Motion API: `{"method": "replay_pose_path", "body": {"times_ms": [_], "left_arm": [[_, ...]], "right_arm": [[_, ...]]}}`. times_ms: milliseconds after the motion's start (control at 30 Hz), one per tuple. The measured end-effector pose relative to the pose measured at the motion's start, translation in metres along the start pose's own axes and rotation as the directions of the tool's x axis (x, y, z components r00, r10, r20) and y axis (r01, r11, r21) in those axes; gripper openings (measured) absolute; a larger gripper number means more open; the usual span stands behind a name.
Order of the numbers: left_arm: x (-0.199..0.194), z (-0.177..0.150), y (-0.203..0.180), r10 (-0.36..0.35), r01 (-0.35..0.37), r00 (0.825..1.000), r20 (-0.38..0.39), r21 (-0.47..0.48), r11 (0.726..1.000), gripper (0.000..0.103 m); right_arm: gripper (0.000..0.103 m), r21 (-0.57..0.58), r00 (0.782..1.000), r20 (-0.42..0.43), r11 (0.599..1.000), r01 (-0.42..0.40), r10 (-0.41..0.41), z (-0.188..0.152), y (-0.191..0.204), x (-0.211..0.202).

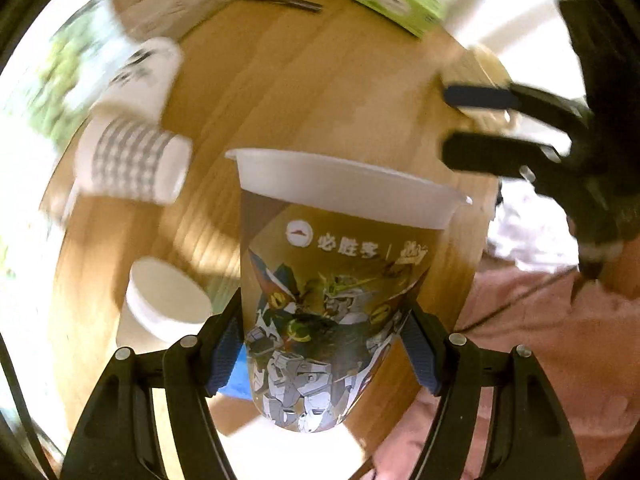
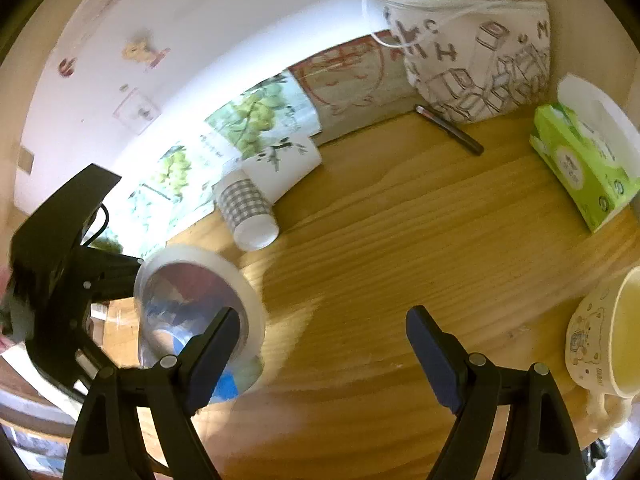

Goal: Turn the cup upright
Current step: 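Lift the printed cup with the left gripper and rotate it rim-up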

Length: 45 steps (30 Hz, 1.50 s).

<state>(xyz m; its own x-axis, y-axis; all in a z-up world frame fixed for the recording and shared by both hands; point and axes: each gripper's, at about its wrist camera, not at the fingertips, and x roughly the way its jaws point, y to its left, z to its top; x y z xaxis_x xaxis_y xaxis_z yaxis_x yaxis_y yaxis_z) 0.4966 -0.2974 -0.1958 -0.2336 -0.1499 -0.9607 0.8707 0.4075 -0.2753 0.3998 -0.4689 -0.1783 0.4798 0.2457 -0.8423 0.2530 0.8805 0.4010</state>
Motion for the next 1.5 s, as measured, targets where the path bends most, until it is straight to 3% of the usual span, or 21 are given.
{"method": "replay_pose_path", "body": {"times_ms": [200, 500, 933, 1233, 1500], "left_arm": [[-0.003, -0.031, -0.001, 0.063, -0.054, 0.996, 0.059, -0.153, 0.987, 0.074], [0.003, -0.074, -0.027, 0.083, -0.042, 0.989, 0.122, -0.307, 0.951, 0.074], [0.012, -0.113, -0.037, -0.004, 0.09, 0.984, 0.181, -0.475, 0.875, 0.074], [0.018, -0.145, -0.048, 0.015, 0.092, 0.982, 0.19, -0.538, 0.838, 0.074], [0.048, -0.166, -0.057, -0.021, 0.144, 0.979, 0.205, -0.61, 0.779, 0.074]], "right_arm": [[0.086, -0.049, 1.0, -0.011, 0.999, -0.01, 0.01, -0.006, 0.019, -0.009], [0.086, -0.08, 1.0, -0.021, 0.996, -0.024, 0.022, -0.012, 0.04, -0.018], [0.086, -0.066, 0.999, -0.032, 0.998, -0.013, 0.011, -0.031, 0.055, -0.031], [0.086, -0.076, 0.998, -0.057, 0.997, 0.008, -0.012, -0.056, 0.062, -0.034], [0.086, -0.092, 0.992, -0.127, 0.996, -0.007, -0.005, -0.089, 0.067, -0.017]]}}
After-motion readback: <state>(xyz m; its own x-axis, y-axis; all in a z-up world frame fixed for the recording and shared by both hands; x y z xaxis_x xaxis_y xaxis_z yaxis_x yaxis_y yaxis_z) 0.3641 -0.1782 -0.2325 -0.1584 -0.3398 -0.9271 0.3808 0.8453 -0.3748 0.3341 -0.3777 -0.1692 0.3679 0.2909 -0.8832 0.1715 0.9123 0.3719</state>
